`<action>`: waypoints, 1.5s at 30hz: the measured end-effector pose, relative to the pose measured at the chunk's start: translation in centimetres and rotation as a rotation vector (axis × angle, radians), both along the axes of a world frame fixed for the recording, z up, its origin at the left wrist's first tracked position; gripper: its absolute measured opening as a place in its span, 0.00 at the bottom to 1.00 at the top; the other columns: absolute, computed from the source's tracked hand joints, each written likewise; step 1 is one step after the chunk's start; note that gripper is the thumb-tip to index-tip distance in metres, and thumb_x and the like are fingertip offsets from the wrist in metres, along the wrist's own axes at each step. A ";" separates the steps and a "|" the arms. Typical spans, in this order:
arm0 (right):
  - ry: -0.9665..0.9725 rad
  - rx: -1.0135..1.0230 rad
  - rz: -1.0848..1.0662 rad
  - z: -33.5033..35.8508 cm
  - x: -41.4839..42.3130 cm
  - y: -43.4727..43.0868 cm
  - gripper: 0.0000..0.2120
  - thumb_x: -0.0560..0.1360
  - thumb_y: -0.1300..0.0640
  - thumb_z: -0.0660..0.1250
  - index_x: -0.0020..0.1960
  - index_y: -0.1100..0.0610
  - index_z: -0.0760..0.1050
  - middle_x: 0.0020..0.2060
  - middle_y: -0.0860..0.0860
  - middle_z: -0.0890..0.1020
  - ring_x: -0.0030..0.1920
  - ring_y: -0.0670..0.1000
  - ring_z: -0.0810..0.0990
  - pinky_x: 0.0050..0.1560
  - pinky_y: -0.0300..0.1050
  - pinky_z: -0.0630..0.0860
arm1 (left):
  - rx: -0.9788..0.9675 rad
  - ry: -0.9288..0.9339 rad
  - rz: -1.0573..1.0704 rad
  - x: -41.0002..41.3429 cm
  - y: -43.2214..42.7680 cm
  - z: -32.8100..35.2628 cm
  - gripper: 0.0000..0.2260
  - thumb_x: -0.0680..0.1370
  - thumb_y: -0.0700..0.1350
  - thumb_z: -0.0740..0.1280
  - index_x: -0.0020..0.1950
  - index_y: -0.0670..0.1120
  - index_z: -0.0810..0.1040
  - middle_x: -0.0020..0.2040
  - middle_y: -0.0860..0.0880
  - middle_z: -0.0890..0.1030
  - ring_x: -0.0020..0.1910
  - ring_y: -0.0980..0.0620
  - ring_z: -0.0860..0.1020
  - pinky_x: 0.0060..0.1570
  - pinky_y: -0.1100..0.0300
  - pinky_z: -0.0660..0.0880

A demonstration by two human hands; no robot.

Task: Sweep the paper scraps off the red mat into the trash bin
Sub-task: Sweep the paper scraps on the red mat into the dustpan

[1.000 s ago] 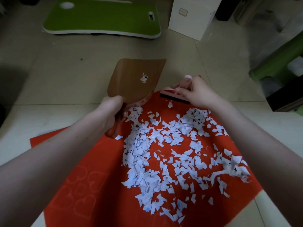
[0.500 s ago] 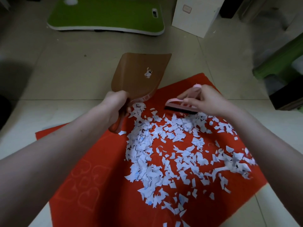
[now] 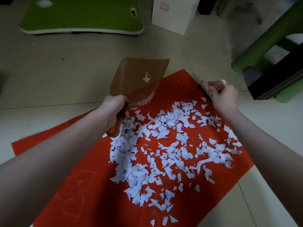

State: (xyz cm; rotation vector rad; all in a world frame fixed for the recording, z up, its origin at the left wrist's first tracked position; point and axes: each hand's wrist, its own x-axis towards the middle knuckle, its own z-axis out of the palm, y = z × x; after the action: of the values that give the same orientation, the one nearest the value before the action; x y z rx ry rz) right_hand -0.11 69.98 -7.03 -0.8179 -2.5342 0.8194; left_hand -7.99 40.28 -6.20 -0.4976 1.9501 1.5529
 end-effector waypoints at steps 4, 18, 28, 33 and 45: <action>-0.048 -0.010 -0.034 -0.2 1.6 1.9 0.14 0.78 0.56 0.63 0.57 0.64 0.80 0.44 0.57 0.80 0.43 0.52 0.76 0.37 0.38 0.63 | -0.019 -0.007 -0.018 0.6 1.1 -0.4 0.03 0.78 0.38 0.61 0.46 0.38 0.71 0.31 0.44 0.74 0.16 0.54 0.68 0.19 0.67 0.66; 0.024 -0.076 0.219 0.6 2.5 0.9 0.11 0.78 0.58 0.63 0.58 0.55 0.80 0.43 0.51 0.82 0.40 0.54 0.81 0.41 0.52 0.78 | -0.029 0.008 -0.064 2.0 3.5 -0.5 0.04 0.78 0.37 0.60 0.50 0.37 0.71 0.31 0.44 0.75 0.15 0.55 0.68 0.19 0.68 0.65; -0.162 -0.014 0.191 -2.6 4.1 1.1 0.11 0.79 0.53 0.61 0.52 0.55 0.80 0.32 0.54 0.81 0.26 0.49 0.73 0.23 0.32 0.66 | -0.038 -0.005 -0.107 2.7 3.7 -0.1 0.06 0.79 0.37 0.59 0.43 0.39 0.71 0.32 0.43 0.74 0.15 0.56 0.68 0.18 0.68 0.65; 0.030 -0.150 0.257 1.0 3.8 -0.3 0.10 0.79 0.59 0.63 0.56 0.58 0.80 0.41 0.53 0.83 0.41 0.63 0.80 0.41 0.58 0.78 | -0.031 -0.001 -0.114 2.9 3.9 0.5 0.05 0.79 0.37 0.59 0.43 0.38 0.70 0.33 0.43 0.74 0.15 0.56 0.68 0.17 0.69 0.65; -0.156 -0.016 0.096 -2.5 7.8 2.5 0.14 0.80 0.54 0.60 0.55 0.61 0.80 0.29 0.56 0.78 0.18 0.45 0.67 0.18 0.32 0.62 | -0.055 0.002 -0.141 3.7 4.7 0.5 0.08 0.78 0.38 0.60 0.40 0.39 0.72 0.32 0.43 0.74 0.18 0.54 0.68 0.26 0.61 0.67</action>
State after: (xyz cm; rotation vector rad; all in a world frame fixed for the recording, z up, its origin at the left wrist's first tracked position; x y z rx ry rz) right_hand 7.70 72.46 -9.51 -0.7989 -2.7259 0.8361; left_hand -4.29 44.95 -5.67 -0.3728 1.9888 1.4164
